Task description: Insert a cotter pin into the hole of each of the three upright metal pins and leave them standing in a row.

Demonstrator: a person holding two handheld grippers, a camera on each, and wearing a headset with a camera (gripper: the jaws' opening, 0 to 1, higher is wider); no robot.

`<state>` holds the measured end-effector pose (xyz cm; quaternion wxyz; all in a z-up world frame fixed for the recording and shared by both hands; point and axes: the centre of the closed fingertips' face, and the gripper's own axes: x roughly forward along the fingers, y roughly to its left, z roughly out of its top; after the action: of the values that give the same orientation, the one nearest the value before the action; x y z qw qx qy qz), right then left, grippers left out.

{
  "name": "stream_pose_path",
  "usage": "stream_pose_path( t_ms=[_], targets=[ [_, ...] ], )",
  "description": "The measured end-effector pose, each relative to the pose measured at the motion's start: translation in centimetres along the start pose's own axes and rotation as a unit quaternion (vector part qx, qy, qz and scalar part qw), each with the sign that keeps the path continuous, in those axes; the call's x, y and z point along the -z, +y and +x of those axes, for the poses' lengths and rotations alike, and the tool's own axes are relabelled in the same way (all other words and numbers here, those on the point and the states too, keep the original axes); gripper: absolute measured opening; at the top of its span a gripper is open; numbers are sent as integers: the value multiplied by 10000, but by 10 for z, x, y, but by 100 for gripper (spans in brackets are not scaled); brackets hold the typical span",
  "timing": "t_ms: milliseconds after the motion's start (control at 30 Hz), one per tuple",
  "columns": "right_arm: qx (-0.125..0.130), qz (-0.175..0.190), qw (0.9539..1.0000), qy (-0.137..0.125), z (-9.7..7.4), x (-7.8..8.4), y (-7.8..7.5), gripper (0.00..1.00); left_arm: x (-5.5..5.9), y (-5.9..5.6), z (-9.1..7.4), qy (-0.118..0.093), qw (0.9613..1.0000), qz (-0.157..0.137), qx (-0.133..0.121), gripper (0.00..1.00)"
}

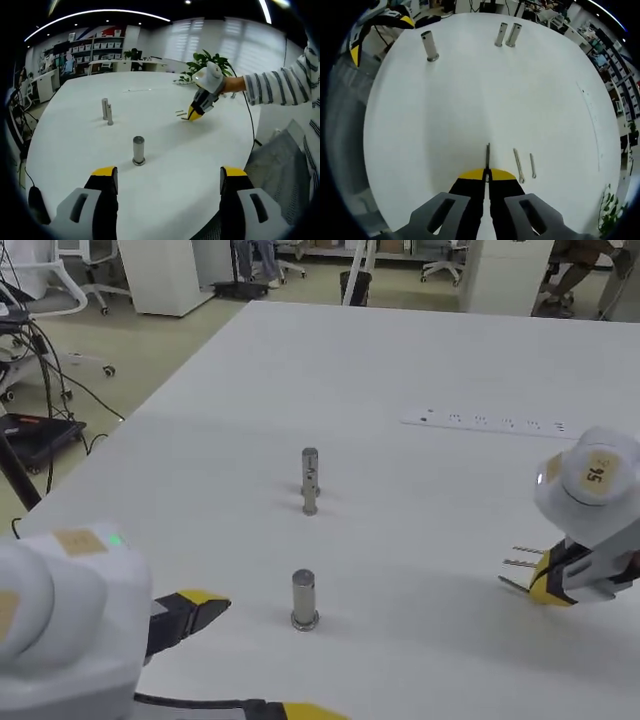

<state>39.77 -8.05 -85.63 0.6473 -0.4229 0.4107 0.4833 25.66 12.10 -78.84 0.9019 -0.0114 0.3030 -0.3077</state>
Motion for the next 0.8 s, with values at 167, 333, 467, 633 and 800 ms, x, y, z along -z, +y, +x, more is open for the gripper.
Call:
stream_pose_path(
  t_ms=[167,333,467,633,800],
  targets=[
    [74,-46,9998,-166,-13,-4,6,2,-6,0,-1,-65,10000,26,-13,82],
    [246,-68,9983,-516,-31,-14,12,2,-13,-2,-1,-138,9999,45,-7,75],
    [429,-202,9955,-821,-44,-25,17,2,-20,-5,0,-204,9998,-21,55,73],
    [699,-368,9905,-1126,-58,-35,23,2,-28,-3,3,-257,9996,-91,106,68],
    [873,-420,9857,-1377,-67,-42,29,2,-36,-4,6,-291,9993,-106,195,65]
  ],
)
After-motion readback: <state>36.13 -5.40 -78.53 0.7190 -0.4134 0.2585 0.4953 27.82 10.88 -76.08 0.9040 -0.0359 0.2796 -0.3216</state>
